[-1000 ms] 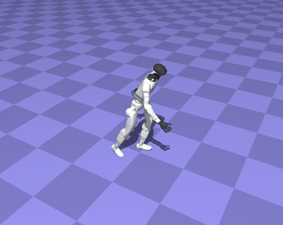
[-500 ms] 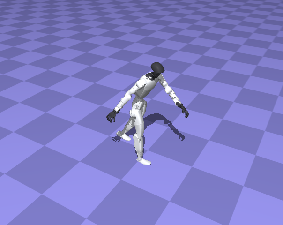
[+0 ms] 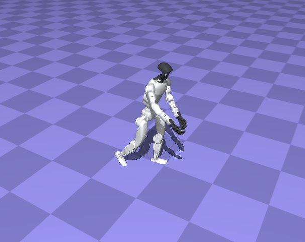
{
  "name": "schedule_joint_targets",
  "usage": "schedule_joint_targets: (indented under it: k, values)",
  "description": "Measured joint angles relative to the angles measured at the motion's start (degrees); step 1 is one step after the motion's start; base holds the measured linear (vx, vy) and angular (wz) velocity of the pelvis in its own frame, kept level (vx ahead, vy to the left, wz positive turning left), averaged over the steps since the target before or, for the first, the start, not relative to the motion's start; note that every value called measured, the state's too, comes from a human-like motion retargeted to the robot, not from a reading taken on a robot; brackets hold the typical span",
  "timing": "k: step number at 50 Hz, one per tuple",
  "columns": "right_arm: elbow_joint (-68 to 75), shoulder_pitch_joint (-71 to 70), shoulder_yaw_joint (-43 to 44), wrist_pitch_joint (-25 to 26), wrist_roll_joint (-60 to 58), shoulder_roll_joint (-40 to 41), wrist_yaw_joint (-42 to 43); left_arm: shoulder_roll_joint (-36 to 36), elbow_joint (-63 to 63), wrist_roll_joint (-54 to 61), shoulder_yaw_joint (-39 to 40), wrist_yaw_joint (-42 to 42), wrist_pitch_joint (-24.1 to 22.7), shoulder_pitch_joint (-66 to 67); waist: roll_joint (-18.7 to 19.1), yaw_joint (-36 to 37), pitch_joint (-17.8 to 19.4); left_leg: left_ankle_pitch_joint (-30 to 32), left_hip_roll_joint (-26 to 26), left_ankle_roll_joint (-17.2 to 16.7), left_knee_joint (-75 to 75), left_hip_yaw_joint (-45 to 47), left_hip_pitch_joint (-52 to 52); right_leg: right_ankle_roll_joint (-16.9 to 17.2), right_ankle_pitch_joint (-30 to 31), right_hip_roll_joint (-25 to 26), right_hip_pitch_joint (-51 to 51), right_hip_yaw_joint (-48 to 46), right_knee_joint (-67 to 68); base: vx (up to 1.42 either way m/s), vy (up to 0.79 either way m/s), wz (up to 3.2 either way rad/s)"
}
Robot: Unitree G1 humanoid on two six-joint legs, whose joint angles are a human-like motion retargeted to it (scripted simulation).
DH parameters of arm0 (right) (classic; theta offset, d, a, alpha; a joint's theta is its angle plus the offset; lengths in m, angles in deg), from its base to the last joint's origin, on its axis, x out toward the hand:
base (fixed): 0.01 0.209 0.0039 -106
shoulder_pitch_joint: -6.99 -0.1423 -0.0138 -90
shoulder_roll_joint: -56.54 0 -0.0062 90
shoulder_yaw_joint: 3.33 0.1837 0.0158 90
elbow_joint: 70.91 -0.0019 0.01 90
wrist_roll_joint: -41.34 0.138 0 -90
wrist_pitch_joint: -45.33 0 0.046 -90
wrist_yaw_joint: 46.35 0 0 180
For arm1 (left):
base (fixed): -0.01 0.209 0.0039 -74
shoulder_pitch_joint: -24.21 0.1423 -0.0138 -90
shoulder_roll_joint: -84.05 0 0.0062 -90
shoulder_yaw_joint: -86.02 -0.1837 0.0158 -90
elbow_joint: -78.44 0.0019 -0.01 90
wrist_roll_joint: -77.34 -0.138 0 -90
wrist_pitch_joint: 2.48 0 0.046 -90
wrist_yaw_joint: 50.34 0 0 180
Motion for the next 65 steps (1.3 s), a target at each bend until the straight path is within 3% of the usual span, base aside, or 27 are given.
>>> schedule_joint_targets:
  k: [2,5,8,10,13,17,20,23,25,27,30,31,33,35,37,40,43,47,50,53,55,58,60,62,63,65]
  values:
    - [0.77,1.06,0.04,1.15,3.43,-4.89,1.75,-0.07,4.76,6.26,0.76,-6.57,3.12,-2.23,-0.26,-0.50,2.41,-8.87,-0.85,3.05,12.35,-2.46,-1.09,0.36,1.26,-1.54,-4.68,-0.13,16.54,0.99,0.34,0.71]
    - [3.41,6.63,-1.52,1.11,-6.09,-11.24,10.01,2.60,16.03,6.58,2.85,-15.47,7.62,-8.58,-0.34,-2.08,4.05,-16.40,-1.72,3.15,21.97,-4.30,-0.68,1.25,-1.65,-1.68,-13.25,0.46,34.54,1.01,0.24,0.78]
    - [8.59,15.25,-4.31,1.81,-19.13,-12.96,20.89,7.62,27.81,-4.30,3.54,-17.93,12.19,-12.26,1.58,-6.14,3.62,-15.40,-1.79,-0.55,17.73,-5.69,4.32,-1.52,-12.82,-2.33,-20.38,-3.89,35.77,1.04,0.12,0.90]
    - [12.78,21.31,-3.87,2.96,-20.72,-12.58,24.05,10.66,30.21,-12.64,2.85,-17.33,14.28,-10.58,4.21,-10.46,2.86,-11.30,-1.25,-2.69,12.84,-7.88,7.39,-3.42,-16.40,-2.89,-23.55,-9.44,28.66,1.07,0.01,1.24]
    - [20.13,29.09,-0.45,5.37,-13.05,-12.79,16.62,13.96,25.08,-19.22,0.19,-12.74,13.36,-2.57,8.04,-17.44,2.10,-1.65,-0.35,-4.72,6.30,-11.51,11.66,-3.54,-14.34,-1.66,-23.37,-16.15,5.41,1.10,-0.13,1.41]
    - [23.46,39.11,-2.07,10.49,-13.41,-14.33,4.74,19.40,9.85,-20.12,-6.28,-8.24,8.32,9.54,8.08,-22.03,4.38,8.78,-1.66,-4.87,1.85,-16.39,19.75,1.04,-8.48,-1.28,-19.84,-19.05,-23.88,1.15,-0.30,0.99]
    - [20.38,47.08,-8.67,11.26,-22.06,-14.63,-8.69,25.22,-6.27,-23.82,-5.20,0.57,2.29,19.17,5.57,-19.28,7.01,10.29,-3.07,-2.26,10.06,-19.55,22.60,2.83,-2.62,-2.44,-18.66,-19.64,-26.63,1.14,-0.36,-0.06]
    - [18.62,48.87,-12.83,11.52,-24.34,-14.83,-20.81,23.61,-16.65,-24.21,6.49,12.89,-1.68,28.11,6.79,-13.28,8.70,13.63,-0.91,-2.05,32.03,-19.46,15.35,-2.79,-11.21,-0.24,-19.09,-17.74,-15.88,1.03,-0.28,-0.78]
    - [18.89,46.11,-14.48,10.80,-24.75,-14.56,-18.77,17.42,-19.13,-20.72,14.33,12.91,-0.87,33.50,8.77,-9.32,9.02,18.46,0.44,-2.29,44.79,-20.10,8.61,-5.92,-16.79,1.97,-20.36,-16.27,-7.67,0.98,-0.18,-1.07]
    - [18.70,40.84,-14.42,7.38,-27.23,-13.61,-2.96,10.10,-18.01,-12.97,18.03,1.61,-0.16,38.03,9.09,-6.17,8.27,17.56,-1.00,-2.51,51.56,-21.29,2.29,-5.61,-17.50,2.83,-20.13,-15.08,-3.96,0.99,-0.13,-1.01]
    - [16.18,31.52,-9.56,3.07,-30.77,-10.98,19.33,3.88,-10.93,-5.47,16.37,-13.64,-0.17,43.23,6.22,-1.51,6.00,6.89,-4.33,0.07,51.25,-19.53,-4.33,-1.85,-14.86,1.87,-15.86,-11.76,-6.51,1.01,-0.08,-0.91]
    - [14.33,28.26,-7.40,1.97,-28.75,-9.68,20.99,3.59,-7.09,-5.74,14.28,-12.46,1.08,44.15,4.83,0.33,5.14,4.31,-4.71,1.29,48.06,-17.42,-5.74,-0.73,-13.16,1.22,-14.12,-10.39,-8.47,1.02,-0.04,-0.99]
    - [9.94,21.91,-3.67,-0.52,-20.27,-7.09,18.42,4.25,1.64,-7.21,10.24,-5.09,2.56,44.81,2.16,4.49,3.96,0.98,-5.12,2.77,39.20,-12.95,-7.38,1.24,-9.16,0.06,-10.51,-7.76,-12.34,1.01,0.01,-1.20]
    - [6.42,15.29,-2.44,-1.22,-13.24,-4.77,11.48,5.41,10.13,-13.34,6.46,9.05,3.00,45.80,-0.21,9.16,2.92,-0.11,-5.44,2.88,26.23,-8.16,-6.67,4.00,-5.29,-1.17,-7.05,-5.10,-14.86,1.05,0.09,-1.47]
    - [3.94,7.56,-5.64,-0.64,-10.99,-3.95,4.43,5.57,17.59,-18.88,4.72,18.79,3.49,46.65,-1.21,12.43,0.64,-0.23,-4.50,2.00,10.87,-3.13,-6.07,5.42,-1.54,-0.88,-4.80,-2.33,-17.51,1.04,0.18,-1.42]
    - [0.87,-5.83,-11.65,1.10,-20.75,-4.44,-1.11,4.78,26.18,-24.26,4.33,24.75,4.83,48.54,-0.95,15.17,-0.78,-1.41,-3.01,-1.25,-4.83,4.15,-4.61,6.20,0.89,-0.34,0.41,1.46,-19.02,1.04,0.26,-1.16]
    - [0.47,-23.38,-15.14,2.66,-34.60,-4.25,-0.32,2.89,28.97,-25.95,4.41,24.20,4.51,48.13,1.57,13.64,3.03,-0.05,-2.31,0.42,-1.07,2.84,-1.51,3.80,1.06,-0.29,5.03,4.22,-11.02,1.02,0.32,-0.45]
    - [-2.86,-37.58,-13.26,1.28,-35.79,-0.71,11.31,3.13,26.78,-27.02,-3.66,14.13,4.79,42.50,1.82,8.92,5.46,-11.75,-2.36,5.67,17.17,1.67,-1.19,3.62,1.67,-0.70,-5.97,5.33,21.25,1.02,0.32,0.22]
    - [-13.36,-34.66,-9.72,-2.20,-32.41,2.40,18.89,5.60,26.59,-31.16,-11.42,3.54,7.08,32.90,2.51,4.66,4.34,-14.04,-2.65,3.66,19.31,1.12,2.34,-0.63,-6.93,-3.04,-15.16,-0.30,33.41,1.01,0.26,0.64]
    - [-27.76,-20.15,-7.22,-4.94,-35.55,3.77,11.75,9.59,25.76,-40.39,-10.91,1.02,7.67,21.19,4.01,-2.09,0.19,-8.67,-3.16,0.57,12.93,-3.42,6.80,-3.48,-13.67,-3.86,-20.78,-9.21,26.00,1.03,0.15,1.54]
    - [-37.89,-7.31,-6.77,-4.87,-38.17,2.02,3.58,12.07,23.65,-41.42,-7.43,0.96,6.43,13.18,5.43,-7.38,-1.71,-3.32,-2.81,-1.68,9.25,-7.26,9.73,-2.77,-13.53,-2.94,-21.11,-14.58,12.71,1.06,0.00,2.17]
    - [-46.57,9.72,-6.79,-1.73,-41.56,-4.26,-7.17,14.66,17.79,-31.81,-4.13,1.10,4.70,0.59,5.08,-14.51,-2.28,3.83,-3.84,-4.68,6.55,-11.91,14.42,0.84,-9.99,-3.46,-18.41,-19.05,-13.11,1.10,-0.16,2.30]
    - [-49.46,20.52,-6.20,0.91,-43.92,-8.86,-14.16,16.03,13.50,-27.55,-4.73,1.35,3.48,-8.58,3.92,-17.94,-2.24,5.93,-4.07,-4.88,6.83,-14.40,17.75,4.45,-9.65,-5.64,-19.91,-20.40,-20.52,1.14,-0.30,2.10]
    - [-47.62,27.77,-5.92,3.06,-43.94,-13.79,-18.20,17.61,9.25,-28.64,-7.01,1.29,3.51,-20.17,2.46,-20.11,-0.89,5.27,-3.58,-3.74,14.32,-16.04,17.76,5.08,-3.75,-6.88,-17.89,-20.54,-28.55,1.06,-0.37,1.73]
    - [-45.11,30.60,-6.00,3.59,-43.01,-15.93,-18.63,18.56,6.91,-31.78,-8.42,0.79,3.41,-26.31,2.05,-20.29,0.12,4.63,-2.50,-2.85,20.55,-16.07,16.53,4.23,-2.14,-7.31,-17.60,-20.55,-27.69,0.97,-0.40,1.16]
    - [-35.16,33.51,-8.15,3.52,-40.46,-19.50,-15.31,20.60,2.06,-41.23,-11.19,-1.54,3.87,-38.48,2.92,-18.93,2.39,3.90,1.58,-1.28,35.71,-16.32,11.64,0.12,-6.75,-6.02,-18.51,-20.87,-18.98,0.90,-0.40,0.40]
